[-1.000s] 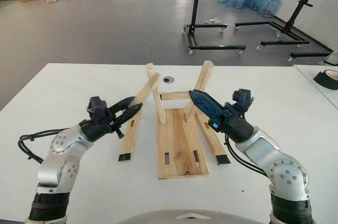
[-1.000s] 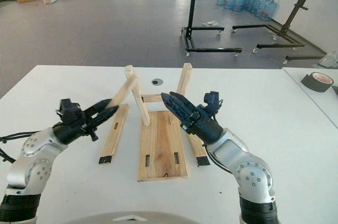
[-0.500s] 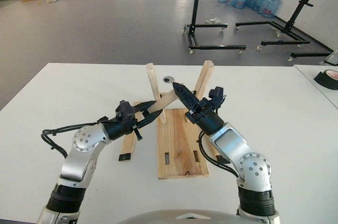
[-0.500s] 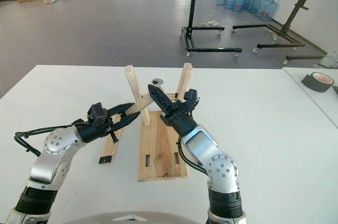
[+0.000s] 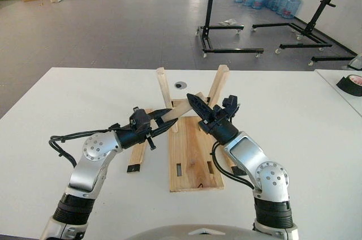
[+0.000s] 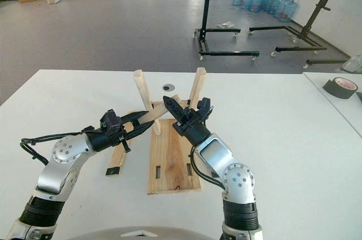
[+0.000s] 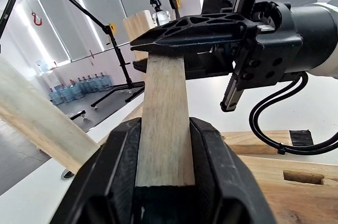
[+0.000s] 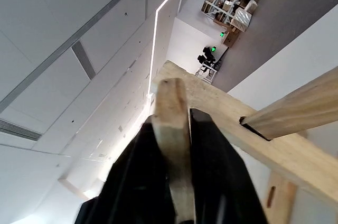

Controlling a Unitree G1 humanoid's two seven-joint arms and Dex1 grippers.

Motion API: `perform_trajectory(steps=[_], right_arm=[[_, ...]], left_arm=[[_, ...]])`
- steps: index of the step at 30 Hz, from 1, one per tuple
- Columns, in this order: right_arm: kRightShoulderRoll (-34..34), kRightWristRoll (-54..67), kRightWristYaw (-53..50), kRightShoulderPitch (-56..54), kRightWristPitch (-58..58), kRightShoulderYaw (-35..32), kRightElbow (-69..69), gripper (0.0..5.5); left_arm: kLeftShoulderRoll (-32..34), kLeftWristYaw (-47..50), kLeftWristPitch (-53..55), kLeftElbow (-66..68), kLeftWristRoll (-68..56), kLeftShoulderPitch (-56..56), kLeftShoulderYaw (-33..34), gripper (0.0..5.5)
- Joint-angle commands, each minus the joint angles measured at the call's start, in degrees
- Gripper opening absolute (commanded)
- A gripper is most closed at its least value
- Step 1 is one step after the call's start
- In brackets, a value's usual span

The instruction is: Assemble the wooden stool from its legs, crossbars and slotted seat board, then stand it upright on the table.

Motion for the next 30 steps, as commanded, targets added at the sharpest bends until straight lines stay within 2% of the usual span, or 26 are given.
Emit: perform_trajectory(steps=[1, 5, 6, 9, 11, 17, 19, 21, 26, 30], right_arm=[[-0.19, -0.81, 1.03, -0.71, -0.29, -0.55, -0.11, 0.41], [-0.47, -1.10, 1.43, -1.05, -0.17, -0.91, -0.14, 0.41], [-0.54, -1.11, 1.46, -1.09, -0.28, -1.12, -0.28, 0.41], [-2.10, -1.12, 1.56, -0.52, -0.49, -2.93, -1.44, 0.40], [-5.20, -0.18, 2.18, 0.93, -0.13, -6.14, -1.88, 0.40], [-17.55, 1.63, 6.85, 7.72, 3.61, -15.21, -1.54, 0.40], [-22.38, -5.17, 9.57, 11.90, 4.43, -14.15, -3.44, 0.40], [-24.00, -10.74, 10.44, 12.80, 3.15, -12.90, -5.19, 0.40], [-21.35, -24.38, 2.07, 10.62, -0.21, -9.43, -8.25, 0.40], [-21.03, -27.99, -4.29, 6.89, 3.06, -7.91, -12.42, 0.40]], left_arm=[[0.91, -0.27, 1.13, 0.74, 0.00, -0.25, -0.20, 1.27], [-0.10, 2.54, 2.63, 2.00, 0.98, -0.83, 0.16, 1.27], [-0.35, 3.46, 3.22, 2.25, 1.28, -0.88, 0.25, 1.64], [-1.15, 5.15, 4.76, 1.97, 0.31, -0.12, 1.03, 2.02], [-1.43, 5.77, 5.88, 1.75, -1.28, 0.63, 1.97, 2.28], [-1.19, 7.06, 5.93, 1.59, -1.55, 3.92, 3.95, 2.31], [-1.58, 9.41, 5.51, 2.17, -0.09, 4.59, 4.73, 2.31], [-2.08, 11.35, 5.32, 2.36, 0.55, 5.17, 5.44, 2.31], [-2.71, 14.44, 4.35, 3.33, 2.66, 4.94, 5.78, 2.31], [-3.02, 15.46, 3.95, 3.09, 3.39, 5.42, 5.67, 2.31]])
